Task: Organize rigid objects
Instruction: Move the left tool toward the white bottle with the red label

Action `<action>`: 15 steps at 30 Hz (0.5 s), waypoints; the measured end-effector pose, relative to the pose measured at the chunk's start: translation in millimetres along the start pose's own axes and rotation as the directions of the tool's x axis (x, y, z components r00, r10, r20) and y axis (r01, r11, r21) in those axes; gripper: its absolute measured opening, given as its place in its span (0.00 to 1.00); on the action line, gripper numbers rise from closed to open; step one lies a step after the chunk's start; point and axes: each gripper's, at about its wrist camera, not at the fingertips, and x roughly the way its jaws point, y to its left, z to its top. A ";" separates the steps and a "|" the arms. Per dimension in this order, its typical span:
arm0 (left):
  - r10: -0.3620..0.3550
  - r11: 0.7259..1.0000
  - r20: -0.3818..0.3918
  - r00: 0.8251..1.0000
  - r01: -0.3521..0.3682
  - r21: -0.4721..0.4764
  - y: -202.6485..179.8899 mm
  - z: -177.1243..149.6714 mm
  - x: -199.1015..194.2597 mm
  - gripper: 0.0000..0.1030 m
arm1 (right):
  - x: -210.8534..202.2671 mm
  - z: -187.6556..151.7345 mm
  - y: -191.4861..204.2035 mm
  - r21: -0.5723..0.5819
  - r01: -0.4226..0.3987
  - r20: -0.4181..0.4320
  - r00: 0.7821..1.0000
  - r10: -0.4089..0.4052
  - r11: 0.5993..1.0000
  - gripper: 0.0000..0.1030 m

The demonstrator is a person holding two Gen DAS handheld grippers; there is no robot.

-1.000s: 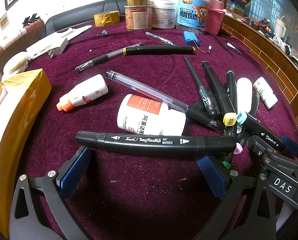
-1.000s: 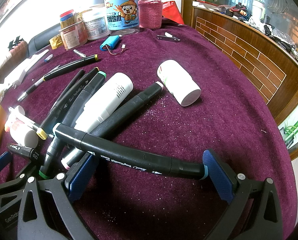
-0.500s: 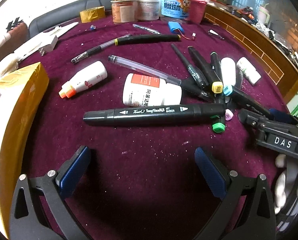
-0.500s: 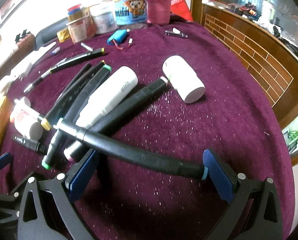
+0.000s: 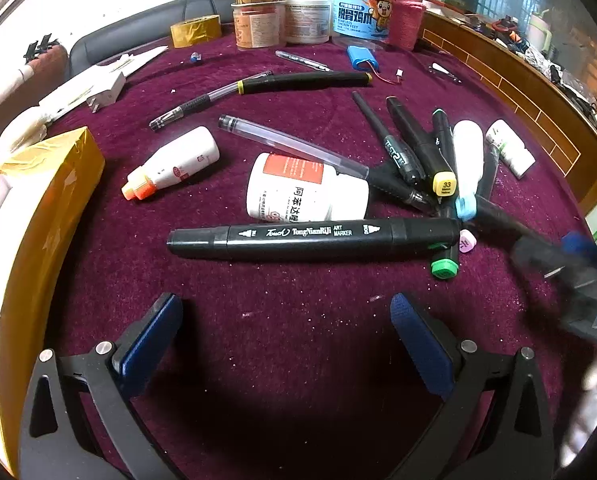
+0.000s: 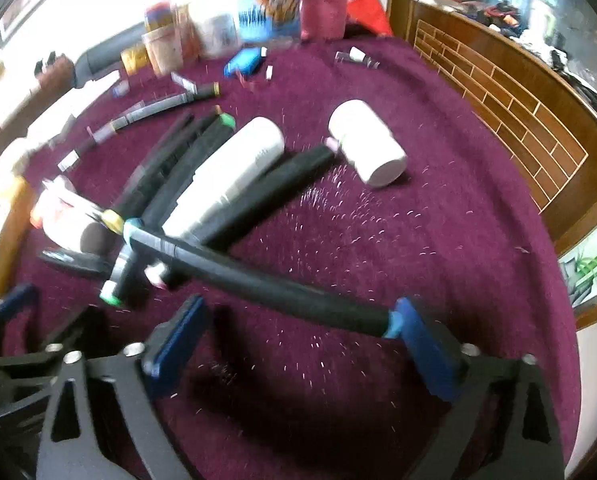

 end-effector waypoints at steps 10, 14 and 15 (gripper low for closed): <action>-0.158 0.987 0.071 0.985 0.159 -0.019 27.4 -11.8 -32.7 1.00 | -30.0 28.3 -2.4 0.040 -0.097 0.309 0.948 0.080 0.995 0.84; -0.103 0.994 0.174 0.979 0.094 0.059 42.3 -12.5 -58.7 1.00 | -5.2 25.3 -8.4 0.069 -0.070 0.325 0.945 0.044 0.995 0.83; -0.103 0.993 0.170 0.980 0.093 0.066 43.8 -9.4 -59.2 1.00 | -3.2 25.5 -9.2 0.072 -0.084 0.300 0.952 0.059 0.994 0.82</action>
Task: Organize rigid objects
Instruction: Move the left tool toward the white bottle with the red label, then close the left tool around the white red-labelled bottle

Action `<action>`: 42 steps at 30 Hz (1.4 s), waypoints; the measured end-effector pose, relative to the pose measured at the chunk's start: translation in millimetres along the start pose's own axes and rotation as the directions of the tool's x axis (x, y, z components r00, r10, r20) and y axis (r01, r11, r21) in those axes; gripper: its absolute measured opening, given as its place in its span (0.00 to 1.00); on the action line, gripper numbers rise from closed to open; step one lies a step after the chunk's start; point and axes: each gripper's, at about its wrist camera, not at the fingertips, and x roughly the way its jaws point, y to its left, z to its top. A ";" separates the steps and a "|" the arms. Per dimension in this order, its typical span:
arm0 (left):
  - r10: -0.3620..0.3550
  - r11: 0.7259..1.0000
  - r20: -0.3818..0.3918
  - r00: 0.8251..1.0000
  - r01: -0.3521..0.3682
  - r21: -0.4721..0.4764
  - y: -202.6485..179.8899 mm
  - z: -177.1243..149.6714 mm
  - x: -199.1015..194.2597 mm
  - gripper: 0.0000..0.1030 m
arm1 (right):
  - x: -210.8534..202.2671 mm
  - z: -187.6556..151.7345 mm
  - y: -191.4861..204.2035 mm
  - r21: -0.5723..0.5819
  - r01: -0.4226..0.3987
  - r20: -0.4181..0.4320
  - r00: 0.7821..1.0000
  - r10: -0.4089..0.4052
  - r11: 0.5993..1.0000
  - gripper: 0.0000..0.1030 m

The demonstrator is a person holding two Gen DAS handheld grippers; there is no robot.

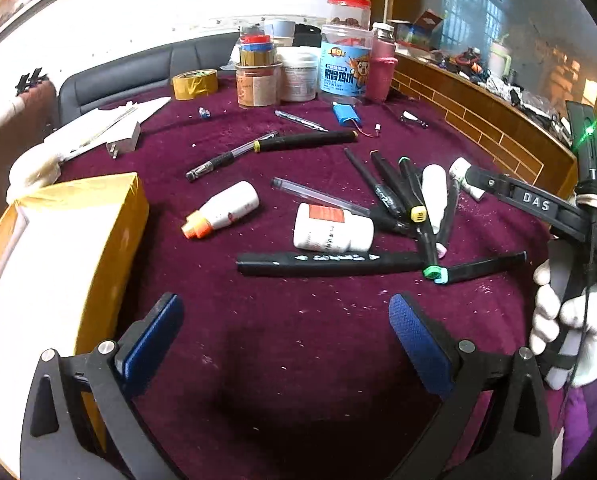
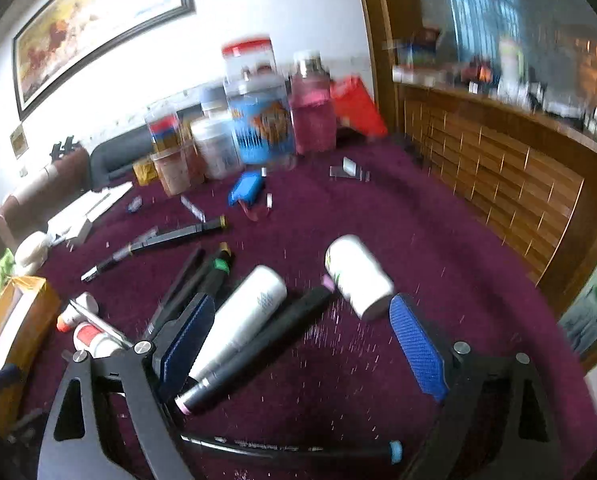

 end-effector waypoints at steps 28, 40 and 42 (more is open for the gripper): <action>0.122 0.992 -0.047 0.991 -0.121 0.034 -19.8 44.7 85.5 0.88 | 13.7 -2.2 -24.1 0.086 -0.018 -0.074 0.997 0.024 0.996 0.82; 0.139 0.990 -0.104 0.985 -0.140 -0.001 -14.2 42.1 93.8 0.88 | 15.9 -3.1 -24.6 0.094 -0.016 -0.096 0.995 0.025 0.995 0.82; 0.139 0.990 -0.106 0.985 -0.140 -0.003 -13.9 42.0 93.9 0.88 | 16.5 -3.3 -24.6 0.096 -0.016 -0.101 0.995 0.025 0.995 0.82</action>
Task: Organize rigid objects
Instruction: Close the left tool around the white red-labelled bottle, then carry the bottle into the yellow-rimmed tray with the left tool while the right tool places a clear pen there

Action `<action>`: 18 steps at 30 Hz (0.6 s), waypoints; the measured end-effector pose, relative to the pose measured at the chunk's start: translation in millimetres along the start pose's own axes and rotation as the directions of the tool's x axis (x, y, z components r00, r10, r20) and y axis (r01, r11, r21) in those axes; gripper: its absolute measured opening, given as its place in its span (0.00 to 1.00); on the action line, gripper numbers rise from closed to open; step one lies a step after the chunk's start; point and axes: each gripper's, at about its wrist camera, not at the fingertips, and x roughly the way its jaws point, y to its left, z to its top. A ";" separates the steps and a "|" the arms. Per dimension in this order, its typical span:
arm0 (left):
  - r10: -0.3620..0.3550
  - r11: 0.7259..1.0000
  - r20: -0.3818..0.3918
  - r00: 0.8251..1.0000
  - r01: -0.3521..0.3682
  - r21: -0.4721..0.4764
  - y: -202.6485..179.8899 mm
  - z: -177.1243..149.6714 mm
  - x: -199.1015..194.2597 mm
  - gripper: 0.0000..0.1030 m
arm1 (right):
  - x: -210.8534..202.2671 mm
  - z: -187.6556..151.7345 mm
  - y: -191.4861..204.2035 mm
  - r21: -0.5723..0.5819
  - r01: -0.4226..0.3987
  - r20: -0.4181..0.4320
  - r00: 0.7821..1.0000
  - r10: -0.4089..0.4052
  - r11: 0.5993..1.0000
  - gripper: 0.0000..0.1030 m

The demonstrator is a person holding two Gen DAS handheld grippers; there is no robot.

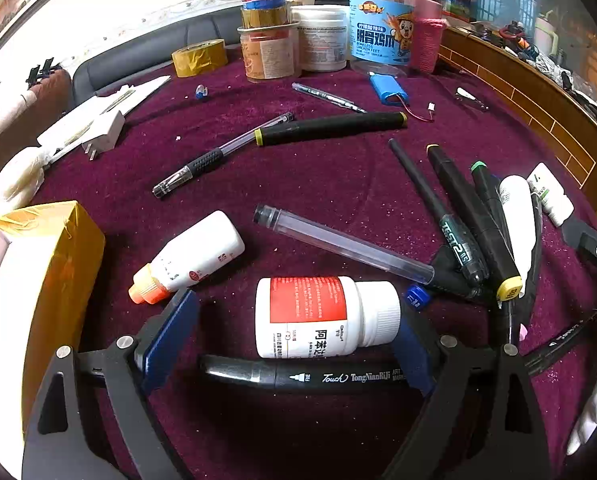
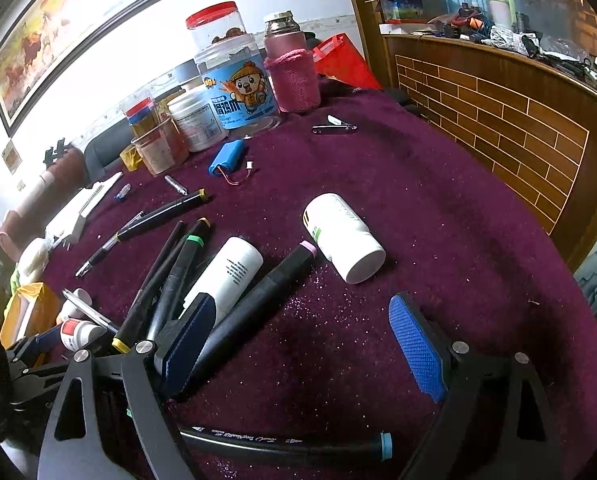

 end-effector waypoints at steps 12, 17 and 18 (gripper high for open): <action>-0.047 0.998 -0.013 0.999 0.046 -0.051 8.5 0.3 2.7 0.81 | 6.7 0.8 -1.6 0.012 0.009 -0.031 0.999 -0.009 1.000 0.82; -0.054 0.998 0.015 0.998 0.055 -0.036 5.1 -1.5 -2.8 0.56 | 6.5 -1.1 -4.5 0.032 0.026 -0.028 0.999 -0.025 0.999 0.82; -0.056 0.998 0.017 0.998 0.056 -0.030 4.0 -1.6 -3.3 0.55 | 6.0 -1.3 -5.0 0.036 0.030 -0.026 0.999 -0.029 0.999 0.82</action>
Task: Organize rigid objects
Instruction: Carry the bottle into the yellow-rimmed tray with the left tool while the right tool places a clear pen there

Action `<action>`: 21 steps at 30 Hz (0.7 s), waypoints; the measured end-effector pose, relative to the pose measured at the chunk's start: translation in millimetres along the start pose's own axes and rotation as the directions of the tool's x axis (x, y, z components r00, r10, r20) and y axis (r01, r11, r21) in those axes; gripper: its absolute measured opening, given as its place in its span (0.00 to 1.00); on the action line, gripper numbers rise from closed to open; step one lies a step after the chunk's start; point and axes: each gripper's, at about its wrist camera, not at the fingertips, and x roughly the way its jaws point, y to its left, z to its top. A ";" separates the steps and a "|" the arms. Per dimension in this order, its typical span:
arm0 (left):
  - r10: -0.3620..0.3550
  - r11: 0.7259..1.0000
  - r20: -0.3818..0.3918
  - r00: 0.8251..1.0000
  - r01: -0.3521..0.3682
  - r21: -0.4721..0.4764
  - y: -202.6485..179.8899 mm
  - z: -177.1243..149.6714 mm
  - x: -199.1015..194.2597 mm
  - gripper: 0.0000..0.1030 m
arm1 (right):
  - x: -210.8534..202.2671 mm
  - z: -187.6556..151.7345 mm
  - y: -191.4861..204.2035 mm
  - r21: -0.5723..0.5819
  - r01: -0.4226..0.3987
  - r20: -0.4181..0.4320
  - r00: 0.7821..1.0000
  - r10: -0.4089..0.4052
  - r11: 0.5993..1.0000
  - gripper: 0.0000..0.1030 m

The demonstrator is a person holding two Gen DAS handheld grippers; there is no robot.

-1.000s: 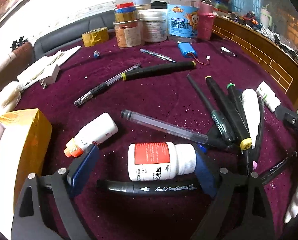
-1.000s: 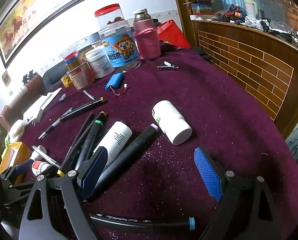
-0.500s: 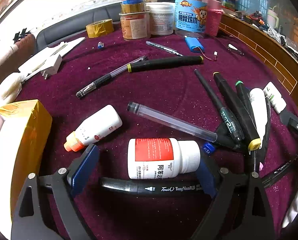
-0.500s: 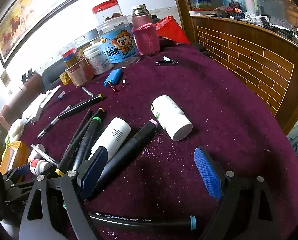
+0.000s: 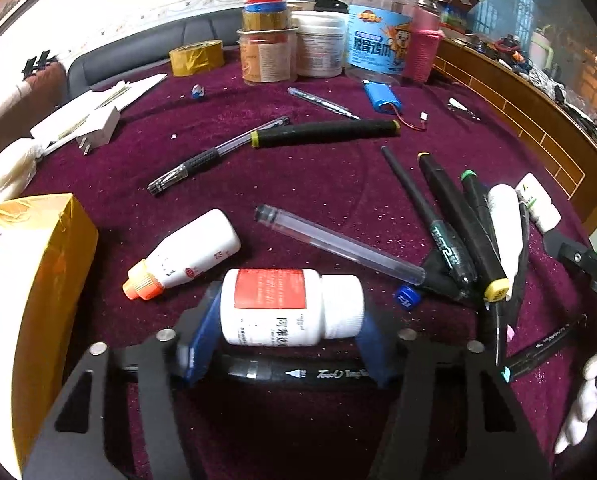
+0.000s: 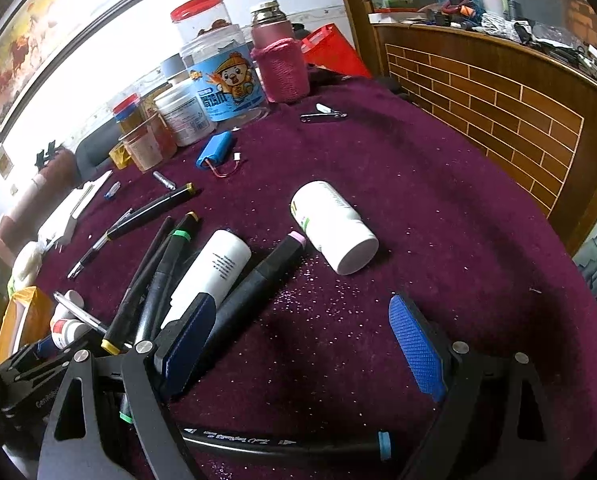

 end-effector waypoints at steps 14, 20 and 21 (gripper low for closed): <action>-0.131 0.987 0.043 0.990 0.134 -0.091 36.6 -16.4 -51.4 0.54 | -3.0 3.5 -15.9 0.072 0.004 -0.039 0.999 -0.001 0.997 0.83; -0.232 0.951 0.157 0.960 0.258 -0.173 87.9 -36.8 -114.8 0.54 | -31.8 24.8 24.9 -0.072 -0.068 -0.001 0.998 0.068 0.995 0.83; -0.242 0.944 0.173 0.955 0.273 -0.187 95.7 -40.3 -121.0 0.54 | -29.2 28.5 43.9 -0.123 -0.089 -0.020 0.996 0.087 0.988 0.83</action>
